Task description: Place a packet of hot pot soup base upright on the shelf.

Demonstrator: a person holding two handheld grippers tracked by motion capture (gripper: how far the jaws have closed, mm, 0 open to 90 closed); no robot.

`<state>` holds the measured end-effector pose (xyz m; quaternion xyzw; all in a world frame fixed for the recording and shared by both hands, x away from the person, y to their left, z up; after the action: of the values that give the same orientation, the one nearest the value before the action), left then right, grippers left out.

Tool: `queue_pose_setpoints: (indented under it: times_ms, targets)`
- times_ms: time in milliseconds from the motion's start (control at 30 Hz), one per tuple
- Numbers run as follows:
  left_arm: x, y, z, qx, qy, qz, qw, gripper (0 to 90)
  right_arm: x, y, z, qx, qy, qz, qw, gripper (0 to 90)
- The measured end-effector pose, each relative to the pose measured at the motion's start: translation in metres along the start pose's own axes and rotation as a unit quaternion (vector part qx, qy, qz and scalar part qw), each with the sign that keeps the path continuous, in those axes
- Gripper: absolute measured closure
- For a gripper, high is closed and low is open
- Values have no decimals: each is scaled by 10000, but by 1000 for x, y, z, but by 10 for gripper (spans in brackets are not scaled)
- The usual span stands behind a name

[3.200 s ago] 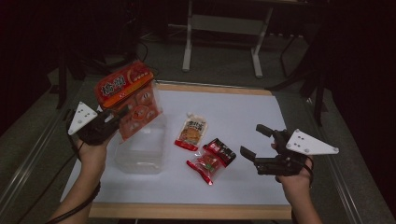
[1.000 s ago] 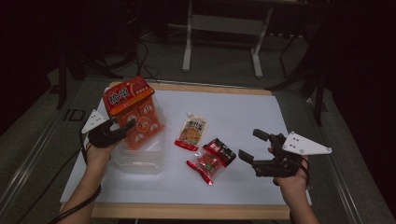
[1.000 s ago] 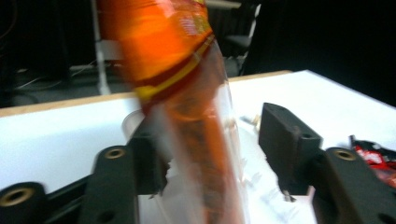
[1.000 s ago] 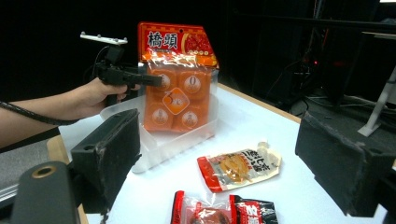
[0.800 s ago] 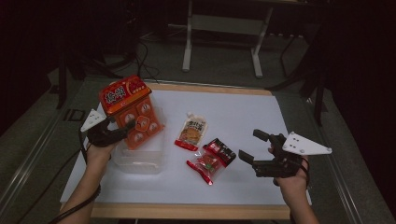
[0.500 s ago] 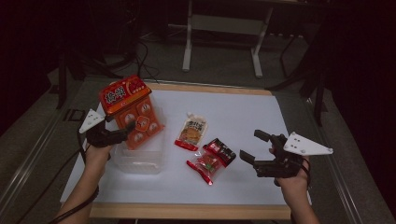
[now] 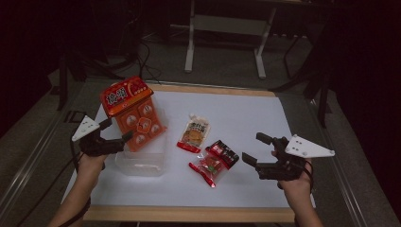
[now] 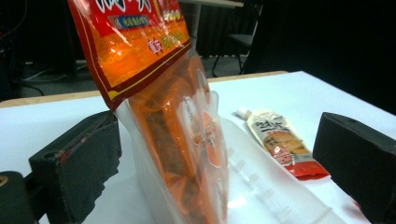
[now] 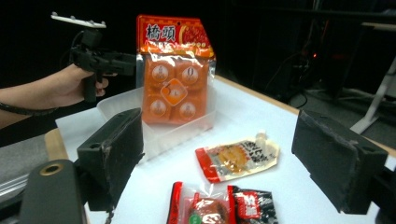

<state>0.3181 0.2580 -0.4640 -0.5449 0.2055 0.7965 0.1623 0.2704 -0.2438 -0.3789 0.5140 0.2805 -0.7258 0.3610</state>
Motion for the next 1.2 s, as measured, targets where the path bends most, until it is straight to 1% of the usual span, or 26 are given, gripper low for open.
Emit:
queue_pose_setpoints:
  times_ms: [100,167,200,267,333,533,633,667,700,733,800,867,900,933,967,1033,1100,1167,1200]
  targets:
    - [2,3,8,37,40,-16,10000,14,2,0,-2,61,-88,75,9999,166]
    - [3,5,12,43,40,-130,9999,14,3,0,-3,66,-112,105,9999,166]
    - [4,6,14,45,45,-137,9999,14,3,0,-4,90,-116,154,9998,166]
    - [5,8,18,84,59,-114,9999,14,4,0,-5,85,-124,154,9998,166]
    - [6,11,23,94,102,-138,9998,14,5,-1,-5,100,-142,172,9997,166]
    - [7,24,39,233,314,-117,9992,14,8,0,-6,57,-158,96,9998,166]
    - [6,31,45,332,392,-108,9986,14,9,-1,-7,16,-165,82,9998,166]
    - [6,34,46,363,386,-123,9985,14,9,-2,-8,1,-174,73,9998,166]
    - [6,34,46,363,386,-123,9985,14,9,-2,-8,1,-174,73,9998,166]
    - [6,39,48,461,414,-145,9980,14,9,-2,-8,-14,-179,73,9998,166]
    - [7,46,49,508,393,-221,9977,14,10,-2,-8,-17,-179,88,9998,166]
    - [10,53,50,496,420,-335,9973,14,10,-1,-7,2,-174,99,9998,166]
    - [11,57,51,535,405,-381,9970,14,10,-1,-7,6,-171,89,9998,166]
    - [11,57,51,535,405,-381,9970,14,10,-1,-7,6,-171,89,9998,166]
    - [11,62,50,594,388,-473,9964,14,11,0,-7,2,-158,72,9998,166]
    - [10,67,50,659,368,-528,9957,14,12,0,-7,16,-174,65,9998,166]
    - [8,73,48,795,395,-531,9946,14,14,0,-8,49,-174,92,9998,166]
    - [7,81,47,898,385,-591,9935,14,15,0,-8,82,-132,168,9997,166]
    - [7,85,45,963,344,-634,9927,14,15,1,-9,91,-121,163,9998,166]
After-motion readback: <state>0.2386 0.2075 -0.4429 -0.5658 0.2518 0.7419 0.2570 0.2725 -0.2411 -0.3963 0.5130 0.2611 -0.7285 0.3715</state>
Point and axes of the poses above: each handheld gripper's, and its own axes: z roughly backward along the jaws, x roughly out of its underside, y roughly to its right, the point moved 2 cm from there along -z, roughly forward along the jaws, and after that the axes turned 4 degrees about -y, right-handed, at the moved point
